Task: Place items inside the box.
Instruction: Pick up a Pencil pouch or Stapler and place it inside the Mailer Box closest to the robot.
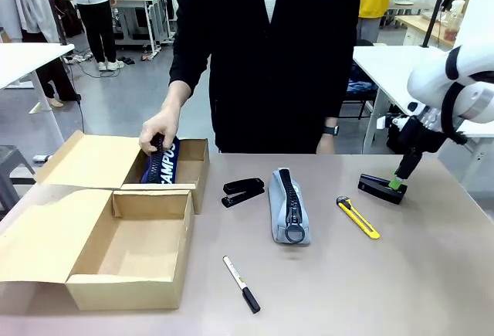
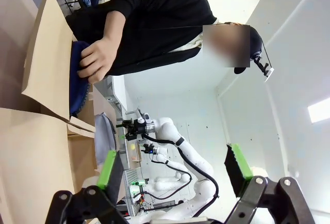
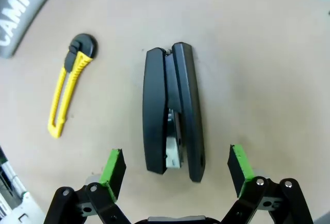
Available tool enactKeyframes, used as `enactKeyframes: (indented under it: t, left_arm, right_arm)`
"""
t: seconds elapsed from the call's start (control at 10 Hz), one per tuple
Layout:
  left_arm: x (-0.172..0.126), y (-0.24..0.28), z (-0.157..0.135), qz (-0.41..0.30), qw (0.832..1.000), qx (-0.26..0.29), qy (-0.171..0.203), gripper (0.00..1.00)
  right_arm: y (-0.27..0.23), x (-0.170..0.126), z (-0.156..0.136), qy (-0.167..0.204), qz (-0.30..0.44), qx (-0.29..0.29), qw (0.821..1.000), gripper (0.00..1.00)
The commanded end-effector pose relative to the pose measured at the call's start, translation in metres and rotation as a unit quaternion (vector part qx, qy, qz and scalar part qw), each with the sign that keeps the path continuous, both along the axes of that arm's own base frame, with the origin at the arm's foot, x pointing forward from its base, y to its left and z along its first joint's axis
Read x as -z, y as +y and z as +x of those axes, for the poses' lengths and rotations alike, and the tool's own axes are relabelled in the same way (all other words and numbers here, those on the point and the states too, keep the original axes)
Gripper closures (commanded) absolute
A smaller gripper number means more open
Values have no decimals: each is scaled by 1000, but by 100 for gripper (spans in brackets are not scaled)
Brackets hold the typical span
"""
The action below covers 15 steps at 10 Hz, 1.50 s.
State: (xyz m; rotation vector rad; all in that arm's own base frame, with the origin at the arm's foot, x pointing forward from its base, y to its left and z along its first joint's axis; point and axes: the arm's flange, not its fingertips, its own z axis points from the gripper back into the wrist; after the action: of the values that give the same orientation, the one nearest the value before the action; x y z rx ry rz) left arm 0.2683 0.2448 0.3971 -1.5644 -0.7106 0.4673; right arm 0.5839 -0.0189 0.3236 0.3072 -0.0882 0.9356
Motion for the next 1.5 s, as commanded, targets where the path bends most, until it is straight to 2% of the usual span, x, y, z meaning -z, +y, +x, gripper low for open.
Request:
enactKeyframes:
  t: [0.0, 0.2, 0.4, 0.6, 0.7, 0.8, 0.9, 1.0, 1.2, 1.3, 1.4]
  left_arm:
    - [-1, -4, -4, 2, 1000, 0, -12, 0]
    - [-1, -4, -4, 2, 1000, 0, -12, 0]
    - [-1, -4, -4, 2, 1000, 0, -12, 0]
    - [-1, -4, -4, 2, 1000, 0, -12, 0]
    - [-1, -4, -4, 2, 1000, 0, -12, 0]
    - [-1, -4, -4, 2, 1000, 0, -12, 0]
    - [-1, -4, -4, 2, 1000, 0, -12, 0]
    - [-1, -4, -4, 2, 1000, 0, -12, 0]
    - [-1, -4, -4, 2, 1000, 0, -12, 0]
    - [-1, -4, -4, 2, 1000, 0, -12, 0]
    - [-1, -4, -4, 2, 1000, 0, -12, 0]
  right_arm:
    - [4, 19, 5, -29, 3, -35, 999, 0]
    - [17, 33, 1, -60, -13, -64, 996, 0]
    - [22, 38, -3, -47, -9, -74, 996, 0]
    - [22, 38, -5, -51, -12, -72, 996, 0]
    - [23, 39, -6, -48, -14, -68, 996, 10]
    - [23, 39, -7, -43, -16, -67, 997, 59]
    - [22, 38, -8, -43, -14, -65, 997, 69]
    - [21, 36, -10, -43, -10, -61, 997, 100]
    - [18, 33, -10, -41, -8, -50, 998, 100]
    - [18, 30, -11, -41, -8, -35, 999, 85]
    - [17, 28, -10, -34, -3, -27, 999, 95]
